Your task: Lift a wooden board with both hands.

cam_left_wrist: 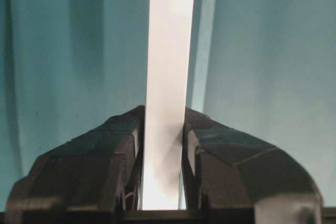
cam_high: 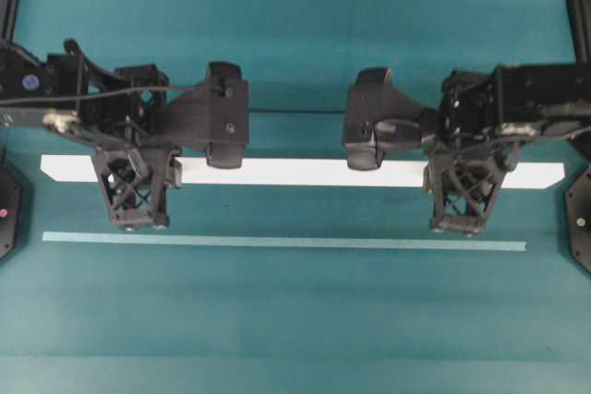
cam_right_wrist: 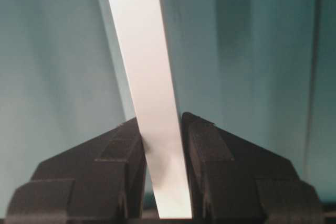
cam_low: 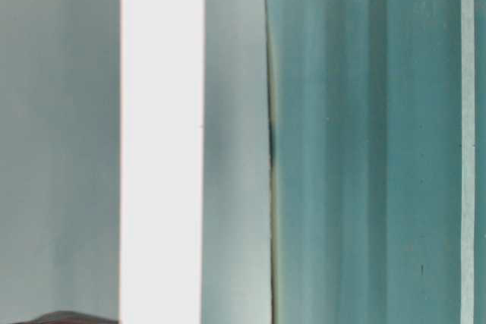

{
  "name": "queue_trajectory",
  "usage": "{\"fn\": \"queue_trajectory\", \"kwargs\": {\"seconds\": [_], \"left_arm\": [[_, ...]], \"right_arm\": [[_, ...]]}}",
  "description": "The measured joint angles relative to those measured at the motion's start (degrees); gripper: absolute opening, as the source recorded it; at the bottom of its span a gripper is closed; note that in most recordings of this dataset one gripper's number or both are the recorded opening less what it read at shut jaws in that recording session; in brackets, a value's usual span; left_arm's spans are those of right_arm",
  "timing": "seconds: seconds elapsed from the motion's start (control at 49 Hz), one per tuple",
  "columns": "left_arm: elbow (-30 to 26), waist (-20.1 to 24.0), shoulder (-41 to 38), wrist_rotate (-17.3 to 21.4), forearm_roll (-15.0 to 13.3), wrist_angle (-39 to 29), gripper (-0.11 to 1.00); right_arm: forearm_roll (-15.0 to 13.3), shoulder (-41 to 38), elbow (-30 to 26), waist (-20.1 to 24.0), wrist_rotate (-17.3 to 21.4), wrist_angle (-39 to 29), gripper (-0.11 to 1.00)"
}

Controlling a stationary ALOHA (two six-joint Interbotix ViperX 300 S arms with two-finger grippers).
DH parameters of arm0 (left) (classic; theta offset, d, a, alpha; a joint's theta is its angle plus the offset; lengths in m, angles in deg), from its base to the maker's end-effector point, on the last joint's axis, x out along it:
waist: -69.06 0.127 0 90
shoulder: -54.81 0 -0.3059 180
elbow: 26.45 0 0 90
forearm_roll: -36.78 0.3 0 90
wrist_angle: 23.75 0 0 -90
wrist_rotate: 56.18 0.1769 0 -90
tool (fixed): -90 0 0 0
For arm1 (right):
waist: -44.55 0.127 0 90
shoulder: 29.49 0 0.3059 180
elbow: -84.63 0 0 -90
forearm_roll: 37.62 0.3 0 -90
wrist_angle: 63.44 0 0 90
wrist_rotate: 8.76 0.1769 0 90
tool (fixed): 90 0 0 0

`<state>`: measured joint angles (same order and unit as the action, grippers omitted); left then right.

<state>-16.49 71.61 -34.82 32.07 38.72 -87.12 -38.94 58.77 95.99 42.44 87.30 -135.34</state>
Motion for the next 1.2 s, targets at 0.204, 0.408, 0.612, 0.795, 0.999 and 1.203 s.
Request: {"fn": "queue_trajectory", "kwargs": {"seconds": [0.204, 0.408, 0.612, 0.795, 0.999, 1.203], "left_arm": [[6.1, -0.5, -2.5, -0.1, -0.1, 6.9, 0.18], [9.6, -1.8, -7.6, -0.4, -0.2, 14.4, 0.18], [10.2, -1.7, -11.7, -0.1, -0.1, 16.0, 0.18], [12.7, -1.6, -13.4, 0.0, -0.1, 18.9, 0.18], [15.3, -1.6, -14.0, -0.4, -0.1, 22.9, 0.18], [15.6, -1.7, -14.0, -0.3, -0.1, 23.7, 0.18]], "right_arm": [[0.6, -2.4, 6.8, 1.8, 0.2, 9.6, 0.22], [0.9, -5.8, 9.8, 2.5, 0.2, 14.4, 0.22], [1.1, -9.8, 10.5, 2.5, 0.2, 19.0, 0.22], [1.1, -11.4, 10.6, 2.5, 0.2, 21.8, 0.22], [1.1, -12.7, 11.2, 2.6, 0.1, 24.3, 0.22], [1.2, -13.6, 12.4, 3.1, 0.2, 26.5, 0.22]]}}
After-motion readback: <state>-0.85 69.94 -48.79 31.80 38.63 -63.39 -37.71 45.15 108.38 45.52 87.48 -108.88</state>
